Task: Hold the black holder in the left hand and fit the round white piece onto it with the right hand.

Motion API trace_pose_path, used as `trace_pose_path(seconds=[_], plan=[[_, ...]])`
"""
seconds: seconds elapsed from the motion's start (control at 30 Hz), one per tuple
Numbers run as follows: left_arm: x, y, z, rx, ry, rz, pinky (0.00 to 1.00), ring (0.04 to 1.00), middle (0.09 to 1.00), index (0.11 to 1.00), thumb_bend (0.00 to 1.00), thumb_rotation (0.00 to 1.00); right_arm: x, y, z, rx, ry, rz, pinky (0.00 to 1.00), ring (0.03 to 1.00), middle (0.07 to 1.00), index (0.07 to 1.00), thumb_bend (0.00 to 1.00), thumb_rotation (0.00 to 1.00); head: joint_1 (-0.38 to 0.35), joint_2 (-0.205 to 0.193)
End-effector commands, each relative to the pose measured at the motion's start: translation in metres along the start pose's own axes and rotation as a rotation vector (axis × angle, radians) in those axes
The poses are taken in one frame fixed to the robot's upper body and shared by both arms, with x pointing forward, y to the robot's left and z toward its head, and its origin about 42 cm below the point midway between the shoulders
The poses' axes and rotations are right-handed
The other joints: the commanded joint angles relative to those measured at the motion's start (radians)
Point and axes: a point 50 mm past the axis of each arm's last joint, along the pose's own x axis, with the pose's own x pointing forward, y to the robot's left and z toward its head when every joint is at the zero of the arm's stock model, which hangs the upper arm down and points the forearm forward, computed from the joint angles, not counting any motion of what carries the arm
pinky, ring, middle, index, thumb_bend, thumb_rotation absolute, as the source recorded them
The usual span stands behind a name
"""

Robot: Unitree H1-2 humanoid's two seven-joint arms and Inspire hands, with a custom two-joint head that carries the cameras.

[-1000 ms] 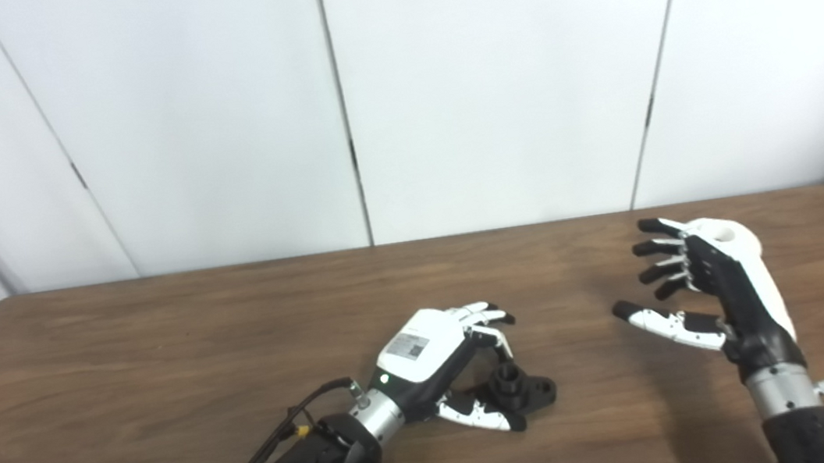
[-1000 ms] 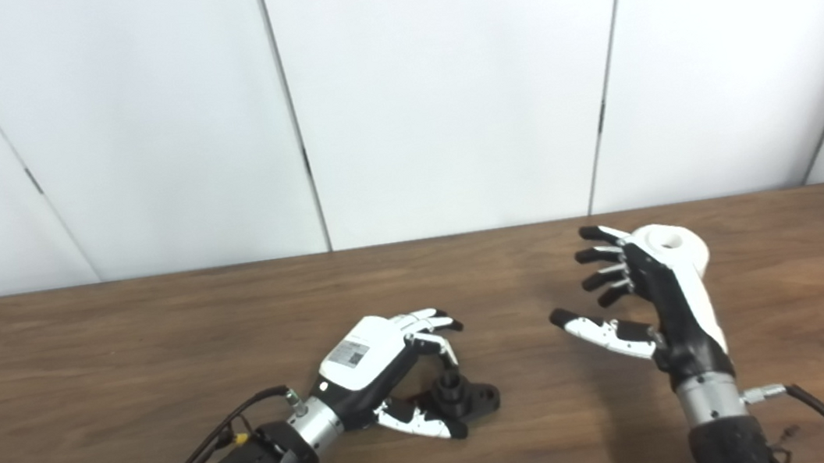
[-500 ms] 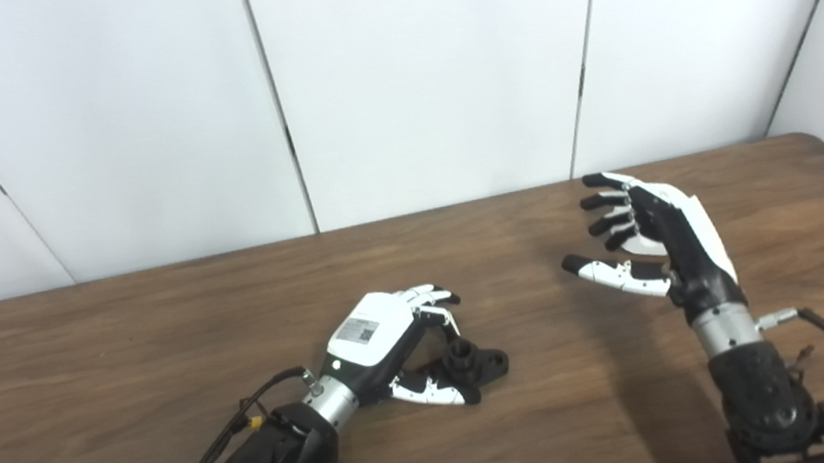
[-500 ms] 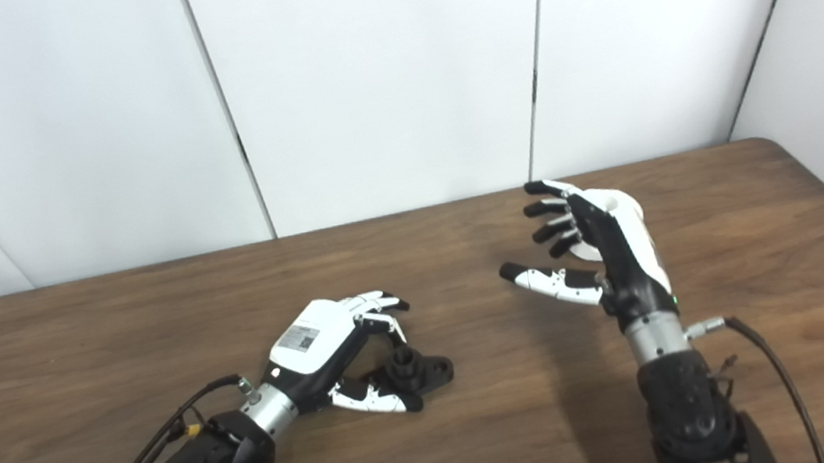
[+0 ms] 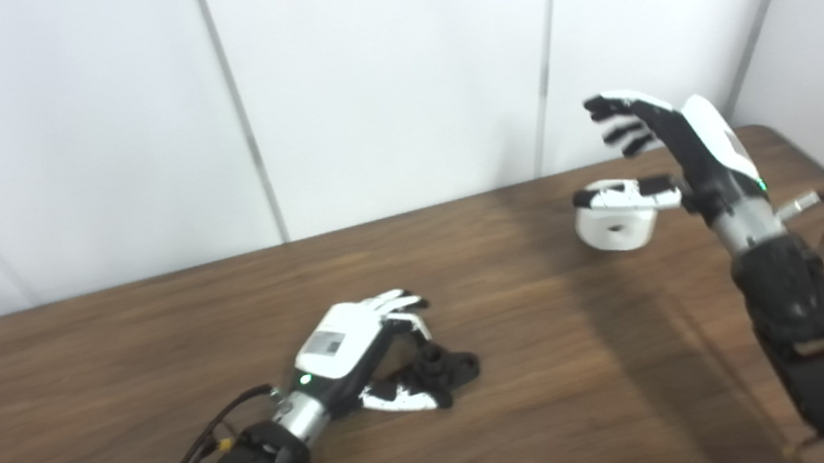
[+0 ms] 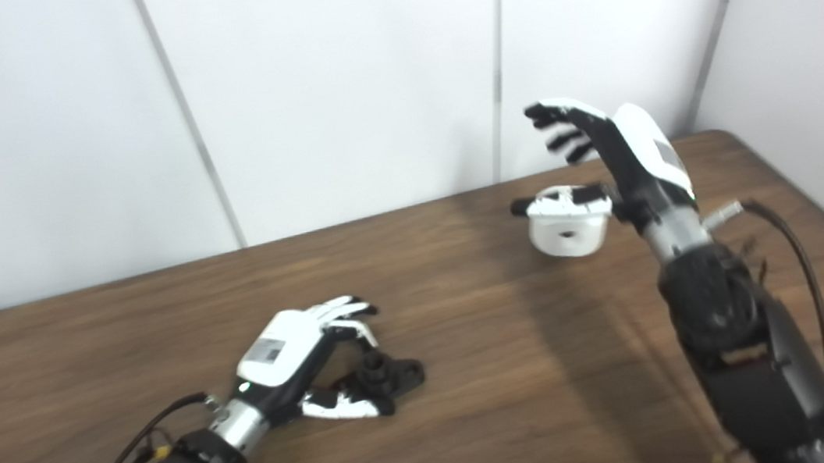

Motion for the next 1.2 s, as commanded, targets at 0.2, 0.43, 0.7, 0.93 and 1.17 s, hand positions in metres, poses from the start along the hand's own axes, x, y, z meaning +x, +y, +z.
trace_pose_path(seconds=[0.2,0.43,0.7,0.93,1.17], plan=[[-0.061,-0.027,-0.059,0.093,0.187,-0.207,0.83,0.89,0.839,0.484,0.52,0.08,0.041,-0.041,0.005,-0.279,-0.016,0.05,0.73,0.867,0.848,0.749,0.76,0.32,-0.076,-0.045],[-0.066,-0.027,-0.063,0.109,0.182,-0.212,0.83,0.897,0.855,0.485,0.52,0.08,0.051,-0.035,-0.001,-0.44,0.083,0.174,0.75,0.904,0.907,0.794,0.85,0.31,-0.082,-0.057],[-0.067,-0.026,-0.065,0.095,0.182,-0.206,0.84,0.898,0.852,0.485,0.52,0.08,0.06,-0.031,-0.009,-0.451,0.149,0.29,0.84,0.933,0.939,0.842,0.97,0.38,-0.077,-0.061],[-0.068,-0.027,-0.063,0.091,0.179,-0.206,0.84,0.897,0.851,0.485,0.52,0.08,0.066,-0.026,-0.013,-0.456,0.175,0.366,0.9,0.964,0.959,0.878,1.0,0.41,-0.063,-0.062],[-0.069,-0.028,-0.063,0.092,0.18,-0.205,0.83,0.891,0.847,0.484,0.52,0.08,0.074,-0.021,-0.018,-0.456,0.185,0.402,0.81,0.951,0.956,0.878,1.0,0.37,-0.063,-0.066]])
